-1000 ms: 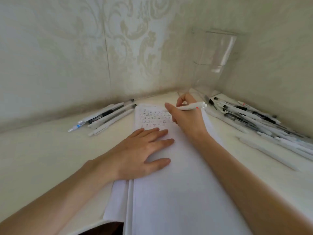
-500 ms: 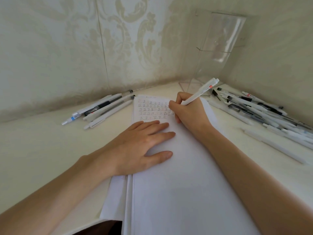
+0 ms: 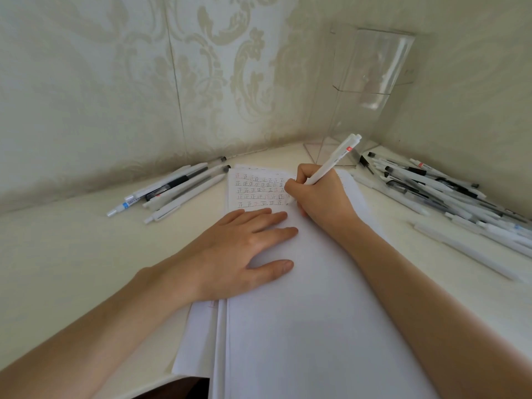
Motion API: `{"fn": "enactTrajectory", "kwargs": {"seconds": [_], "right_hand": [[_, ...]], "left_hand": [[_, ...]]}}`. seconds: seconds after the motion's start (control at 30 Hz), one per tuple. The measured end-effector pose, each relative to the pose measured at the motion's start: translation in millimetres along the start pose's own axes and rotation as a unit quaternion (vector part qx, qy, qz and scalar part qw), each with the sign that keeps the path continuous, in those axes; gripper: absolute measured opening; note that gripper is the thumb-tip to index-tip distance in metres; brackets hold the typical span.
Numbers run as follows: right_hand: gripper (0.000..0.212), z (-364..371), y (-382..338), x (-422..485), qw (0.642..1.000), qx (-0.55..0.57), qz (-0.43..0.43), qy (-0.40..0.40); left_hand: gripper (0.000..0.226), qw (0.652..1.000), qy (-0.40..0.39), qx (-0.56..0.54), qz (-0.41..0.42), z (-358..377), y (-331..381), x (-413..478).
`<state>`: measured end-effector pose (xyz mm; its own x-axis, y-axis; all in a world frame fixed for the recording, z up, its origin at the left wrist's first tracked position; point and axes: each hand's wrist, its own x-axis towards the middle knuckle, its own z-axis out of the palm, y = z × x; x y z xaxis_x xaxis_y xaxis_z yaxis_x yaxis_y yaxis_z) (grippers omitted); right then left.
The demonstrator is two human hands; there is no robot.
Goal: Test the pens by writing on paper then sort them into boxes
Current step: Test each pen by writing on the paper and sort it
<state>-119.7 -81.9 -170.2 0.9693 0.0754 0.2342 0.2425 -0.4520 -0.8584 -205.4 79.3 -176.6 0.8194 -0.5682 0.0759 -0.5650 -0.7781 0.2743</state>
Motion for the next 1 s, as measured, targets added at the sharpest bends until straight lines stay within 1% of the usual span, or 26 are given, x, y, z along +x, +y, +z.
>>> {"fn": "enactTrajectory", "kwargs": {"seconds": [0.2,0.3,0.47,0.63,0.77,0.83,0.9,0.93,1.0], "right_hand": [[0.032,-0.5,-0.9,-0.6,1.000,0.011,0.000,0.013],[0.026,-1.7,-2.4,-2.8,1.000,0.012,0.003,0.002],[0.026,0.3,-4.2,-3.8,1.000,0.005,-0.003,-0.012],[0.028,-0.2,-4.1,-4.2,1.000,0.000,-0.001,-0.021],[0.036,-0.8,-4.1,-3.8,1.000,-0.023,-0.011,0.001],[0.032,-2.9,-3.5,-4.7,1.000,-0.003,-0.009,0.005],[0.027,-5.2,-3.5,-6.9,0.999,0.032,-0.011,0.003],[0.025,-5.6,-3.0,-7.8,0.999,0.042,-0.021,0.000],[0.016,-4.7,-1.8,-7.8,0.998,0.017,-0.053,-0.013]], "left_hand": [[0.070,1.000,-0.002,0.001,0.000,0.7,-1.1,0.3],[0.074,1.000,0.003,0.010,0.005,1.9,-3.2,0.5],[0.073,1.000,0.010,0.007,0.009,3.4,-4.1,1.0],[0.071,1.000,0.010,0.008,0.012,4.9,-5.4,1.3],[0.071,1.000,0.021,0.002,0.018,6.6,-6.0,1.0],[0.067,0.999,0.049,-0.010,0.021,5.5,-5.7,0.3],[0.061,0.992,0.117,-0.032,0.017,3.5,-7.2,-0.5],[0.058,0.987,0.154,-0.055,0.004,2.3,-8.8,-0.6],[0.054,0.970,0.204,-0.124,-0.045,-1.3,-10.4,-1.7]]}}
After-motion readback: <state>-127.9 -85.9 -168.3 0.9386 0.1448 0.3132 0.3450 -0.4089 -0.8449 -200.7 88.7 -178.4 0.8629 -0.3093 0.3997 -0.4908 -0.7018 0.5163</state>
